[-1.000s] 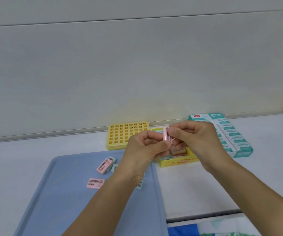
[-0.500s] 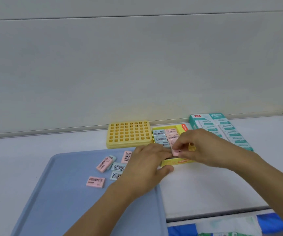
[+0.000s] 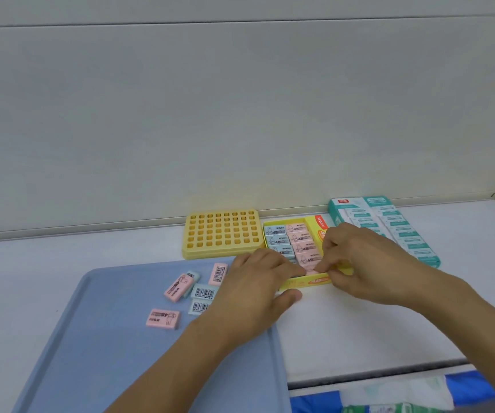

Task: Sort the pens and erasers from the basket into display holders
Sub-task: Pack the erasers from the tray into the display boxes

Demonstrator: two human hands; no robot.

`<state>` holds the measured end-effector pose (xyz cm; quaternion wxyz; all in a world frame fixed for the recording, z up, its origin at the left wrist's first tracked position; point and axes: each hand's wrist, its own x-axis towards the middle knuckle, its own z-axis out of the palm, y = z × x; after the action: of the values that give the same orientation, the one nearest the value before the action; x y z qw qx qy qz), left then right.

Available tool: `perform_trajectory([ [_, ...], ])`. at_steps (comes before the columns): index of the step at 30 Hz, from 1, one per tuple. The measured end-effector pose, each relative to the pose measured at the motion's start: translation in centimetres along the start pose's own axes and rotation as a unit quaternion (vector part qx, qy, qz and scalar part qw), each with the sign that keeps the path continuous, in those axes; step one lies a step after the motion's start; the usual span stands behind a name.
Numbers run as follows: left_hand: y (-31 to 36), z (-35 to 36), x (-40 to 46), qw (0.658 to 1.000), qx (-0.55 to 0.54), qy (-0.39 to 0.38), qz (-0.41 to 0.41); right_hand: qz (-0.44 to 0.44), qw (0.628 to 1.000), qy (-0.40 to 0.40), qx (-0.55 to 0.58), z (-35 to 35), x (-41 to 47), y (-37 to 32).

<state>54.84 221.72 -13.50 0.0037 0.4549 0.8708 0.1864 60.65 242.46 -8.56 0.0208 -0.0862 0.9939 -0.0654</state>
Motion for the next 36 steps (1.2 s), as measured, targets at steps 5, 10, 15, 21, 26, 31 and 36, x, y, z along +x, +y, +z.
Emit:
perform_trajectory([
  [5,0.1,-0.1,0.5,0.999,0.046,-0.009,0.000,0.018,0.999,-0.019,-0.020,0.1,-0.3,-0.2],
  [10,0.2,0.0,0.6,0.999,0.047,-0.008,-0.008,0.037,0.998,-0.034,-0.027,-0.3,0.0,-0.6],
  [15,0.1,-0.4,-0.5,1.000,-0.020,0.006,-0.004,0.031,0.996,-0.024,-0.078,-0.1,0.6,-1.2],
  [21,-3.9,-3.5,-5.5,0.971,-0.124,0.160,-0.128,-0.003,0.998,0.049,0.033,-0.2,2.0,-3.8],
  [26,-7.6,-5.0,-8.8,0.960,-0.013,0.102,-0.261,-0.112,0.993,0.030,0.038,1.7,6.3,-7.9],
  [31,-7.8,-5.2,-8.5,0.951,-0.012,0.019,-0.308,-0.187,0.979,-0.021,-0.080,2.9,10.3,-10.6],
  [36,-7.7,-5.3,-8.5,0.923,-0.137,0.107,-0.344,-0.182,0.978,-0.036,-0.094,2.5,11.1,-10.4],
])
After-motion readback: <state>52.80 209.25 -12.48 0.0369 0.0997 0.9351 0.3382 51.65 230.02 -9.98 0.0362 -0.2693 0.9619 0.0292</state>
